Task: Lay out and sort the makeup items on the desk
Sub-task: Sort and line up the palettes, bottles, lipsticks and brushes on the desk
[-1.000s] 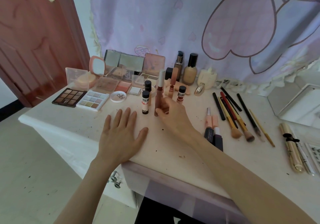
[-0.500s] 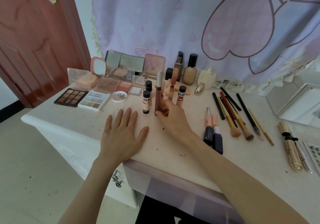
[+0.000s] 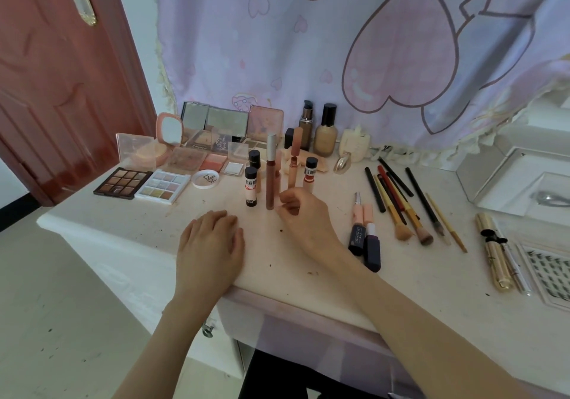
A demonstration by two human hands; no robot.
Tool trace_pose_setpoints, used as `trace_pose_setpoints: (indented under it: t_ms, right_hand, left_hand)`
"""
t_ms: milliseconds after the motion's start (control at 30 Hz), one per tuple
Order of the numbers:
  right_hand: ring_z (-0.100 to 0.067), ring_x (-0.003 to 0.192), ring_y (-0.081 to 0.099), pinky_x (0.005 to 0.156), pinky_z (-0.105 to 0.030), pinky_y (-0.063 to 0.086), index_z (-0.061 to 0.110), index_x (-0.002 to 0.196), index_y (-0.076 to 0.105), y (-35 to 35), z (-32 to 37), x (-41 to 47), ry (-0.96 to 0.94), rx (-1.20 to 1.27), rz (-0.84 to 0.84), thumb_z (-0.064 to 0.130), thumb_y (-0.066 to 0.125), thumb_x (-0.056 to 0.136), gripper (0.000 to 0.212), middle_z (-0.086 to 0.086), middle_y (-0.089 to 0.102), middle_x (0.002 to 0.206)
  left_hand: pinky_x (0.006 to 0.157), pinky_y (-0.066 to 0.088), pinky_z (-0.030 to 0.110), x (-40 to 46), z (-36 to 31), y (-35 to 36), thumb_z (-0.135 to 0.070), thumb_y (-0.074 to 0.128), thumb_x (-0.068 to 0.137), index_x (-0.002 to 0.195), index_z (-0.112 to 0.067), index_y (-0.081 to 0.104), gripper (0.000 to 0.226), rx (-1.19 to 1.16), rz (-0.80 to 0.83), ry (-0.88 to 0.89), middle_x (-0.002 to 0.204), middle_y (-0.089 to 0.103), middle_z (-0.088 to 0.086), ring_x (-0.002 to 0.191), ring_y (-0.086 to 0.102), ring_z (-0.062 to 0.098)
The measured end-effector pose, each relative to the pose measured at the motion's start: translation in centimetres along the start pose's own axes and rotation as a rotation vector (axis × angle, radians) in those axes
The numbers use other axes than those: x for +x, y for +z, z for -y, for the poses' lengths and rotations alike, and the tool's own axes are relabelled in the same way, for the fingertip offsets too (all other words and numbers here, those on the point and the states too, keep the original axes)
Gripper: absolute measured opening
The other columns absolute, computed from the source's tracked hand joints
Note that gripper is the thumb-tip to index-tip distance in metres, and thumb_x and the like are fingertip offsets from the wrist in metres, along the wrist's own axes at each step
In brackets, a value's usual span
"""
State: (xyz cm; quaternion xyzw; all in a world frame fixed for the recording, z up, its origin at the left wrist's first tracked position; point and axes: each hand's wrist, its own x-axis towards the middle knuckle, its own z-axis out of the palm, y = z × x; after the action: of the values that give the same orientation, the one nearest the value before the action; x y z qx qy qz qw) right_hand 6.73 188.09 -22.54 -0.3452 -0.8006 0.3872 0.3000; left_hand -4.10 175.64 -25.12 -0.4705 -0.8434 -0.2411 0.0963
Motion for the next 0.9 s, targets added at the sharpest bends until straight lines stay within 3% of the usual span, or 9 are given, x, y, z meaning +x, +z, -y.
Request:
trace_pose_setpoints:
  t_ms: [100, 200, 400, 467, 533, 667, 800, 900]
  right_hand:
    - [-0.004, 0.085, 0.054, 0.069, 0.001, 0.041, 0.009, 0.108, 0.061, -1.7, 0.6, -1.1, -0.031, -0.003, -0.027, 0.011, 0.059, 0.089, 0.019, 0.001, 0.061, 0.102]
    - [-0.001, 0.081, 0.055, 0.069, -0.003, 0.043, 0.012, 0.106, 0.063, -4.6, 1.2, -2.0, -0.057, -0.029, -0.035, 0.016, 0.060, 0.089, 0.018, 0.007, 0.062, 0.095]
    - [-0.003, 0.080, 0.057, 0.074, -0.013, 0.047, 0.017, 0.102, 0.063, -11.3, -0.8, -2.8, 0.024, -0.090, -0.123, 0.017, 0.059, 0.090, 0.013, 0.009, 0.062, 0.089]
    - [-0.003, 0.078, 0.056, 0.069, -0.008, 0.045, 0.015, 0.103, 0.064, -13.2, -2.2, -2.8, 0.068, -0.143, -0.168, 0.016, 0.058, 0.090, 0.014, 0.006, 0.063, 0.091]
    - [-0.001, 0.072, 0.055, 0.059, -0.004, 0.042, 0.015, 0.105, 0.064, -14.5, -3.7, -2.6, 0.122, -0.211, -0.208, 0.016, 0.057, 0.091, 0.016, 0.004, 0.062, 0.093]
    - [-0.006, 0.084, 0.051, 0.075, -0.017, 0.038, 0.016, 0.109, 0.064, -15.2, -5.7, -0.6, 0.178, -0.428, -0.205, 0.020, 0.055, 0.092, 0.020, 0.000, 0.064, 0.108]
    - [-0.019, 0.096, 0.056, 0.086, -0.032, 0.047, 0.013, 0.108, 0.065, -14.6, -5.8, 2.0, 0.126, -0.607, -0.137, 0.025, 0.053, 0.092, 0.024, -0.006, 0.061, 0.111]
    - [-0.025, 0.103, 0.055, 0.086, -0.036, 0.046, 0.011, 0.107, 0.064, -13.6, -6.3, 3.8, 0.148, -0.725, -0.068, 0.029, 0.053, 0.091, 0.026, -0.007, 0.059, 0.109]
  left_hand:
    - [0.071, 0.048, 0.037, -0.9, -0.9, -0.5, -0.033, 0.033, 0.083, 0.083, -0.013, 0.070, 0.041, -0.120, -0.047, 0.051, 0.088, 0.067, 0.000, 0.080, 0.061, 0.025]
    - [0.069, 0.049, 0.033, -1.0, -3.3, -0.9, -0.034, 0.033, 0.086, 0.091, -0.015, 0.069, 0.041, -0.220, 0.057, 0.158, 0.093, 0.065, -0.002, 0.079, 0.062, 0.020]
    - [0.094, 0.043, 0.034, 0.1, -7.8, 1.3, -0.037, 0.024, 0.087, 0.117, -0.012, 0.063, 0.055, -0.141, 0.250, 0.443, 0.119, 0.062, 0.004, 0.108, 0.059, 0.022]
    - [0.110, 0.025, 0.034, 0.7, -8.8, 2.0, -0.038, 0.018, 0.093, 0.136, -0.016, 0.045, 0.056, -0.082, 0.323, 0.450, 0.143, 0.043, 0.003, 0.132, 0.039, 0.020]
    - [0.116, 0.006, 0.032, 1.4, -9.5, 3.0, -0.033, 0.020, 0.100, 0.146, -0.020, 0.024, 0.048, -0.022, 0.401, 0.453, 0.155, 0.019, -0.003, 0.143, 0.014, 0.014]
    - [0.117, -0.002, 0.030, 3.2, -10.7, 4.2, -0.035, 0.018, 0.101, 0.149, -0.024, 0.008, 0.051, 0.034, 0.490, 0.462, 0.157, 0.002, -0.006, 0.144, -0.003, 0.009]
    - [0.117, -0.004, 0.028, 4.1, -11.0, 5.0, -0.036, 0.015, 0.100, 0.149, -0.027, 0.005, 0.051, 0.067, 0.473, 0.462, 0.157, 0.000, -0.010, 0.143, -0.006, 0.006]
    - [0.116, -0.007, 0.026, 3.9, -10.9, 5.1, -0.039, 0.010, 0.099, 0.149, -0.029, 0.004, 0.051, 0.052, 0.451, 0.450, 0.156, -0.001, -0.012, 0.143, -0.006, 0.005]
